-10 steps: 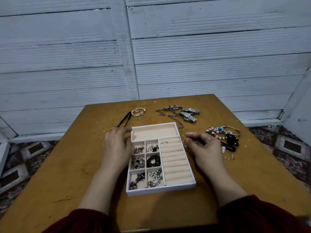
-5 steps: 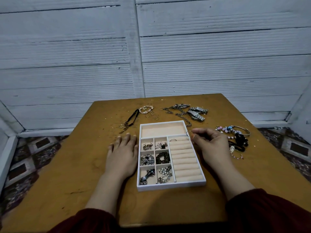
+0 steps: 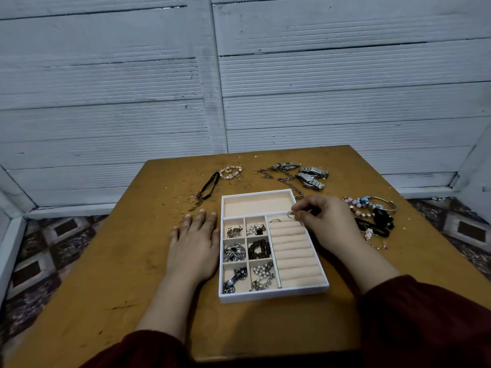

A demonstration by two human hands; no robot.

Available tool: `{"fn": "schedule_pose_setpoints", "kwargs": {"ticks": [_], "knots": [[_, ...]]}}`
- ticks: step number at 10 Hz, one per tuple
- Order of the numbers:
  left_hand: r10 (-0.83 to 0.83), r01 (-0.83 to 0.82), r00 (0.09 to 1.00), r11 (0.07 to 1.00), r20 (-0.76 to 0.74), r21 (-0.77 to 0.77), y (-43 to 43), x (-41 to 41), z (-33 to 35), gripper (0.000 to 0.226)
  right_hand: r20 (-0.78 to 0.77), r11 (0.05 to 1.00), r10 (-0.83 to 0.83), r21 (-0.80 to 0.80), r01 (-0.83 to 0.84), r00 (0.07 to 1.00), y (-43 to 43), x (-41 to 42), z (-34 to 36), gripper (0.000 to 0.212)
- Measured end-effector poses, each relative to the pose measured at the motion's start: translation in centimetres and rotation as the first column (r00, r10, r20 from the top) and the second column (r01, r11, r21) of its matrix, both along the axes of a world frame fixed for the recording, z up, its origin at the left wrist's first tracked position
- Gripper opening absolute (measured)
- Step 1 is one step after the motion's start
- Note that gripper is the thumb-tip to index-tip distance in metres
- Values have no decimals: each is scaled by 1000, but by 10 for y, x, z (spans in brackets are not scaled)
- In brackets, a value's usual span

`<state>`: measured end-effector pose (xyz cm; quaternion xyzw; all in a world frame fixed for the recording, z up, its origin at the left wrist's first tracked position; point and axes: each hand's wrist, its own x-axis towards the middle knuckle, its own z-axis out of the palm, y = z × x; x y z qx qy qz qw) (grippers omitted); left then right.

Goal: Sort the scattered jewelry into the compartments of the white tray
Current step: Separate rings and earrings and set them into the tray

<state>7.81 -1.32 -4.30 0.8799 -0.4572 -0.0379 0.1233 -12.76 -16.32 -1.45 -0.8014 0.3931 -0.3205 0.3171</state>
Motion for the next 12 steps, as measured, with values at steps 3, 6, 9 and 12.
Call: {"fn": "schedule_pose_setpoints", "kwargs": {"ticks": [3,6,9,12], "knots": [[4,-4,1000,1000,2,-8,0,-1,2,52,-112,999,27,-41,-31,993,0,4,4,12],[8,-8,1000,1000,8,-6,0,-1,1,52,-191,991,47,-111,-69,980,1,3,4,17],[7,-7,1000,1000,7,-3,-1,-1,1,52,-243,982,29,-174,-73,970,5,4,7,19],[8,-8,1000,1000,4,-11,0,0,0,52,-281,978,19,-193,-76,960,7,3,9,17]]}}
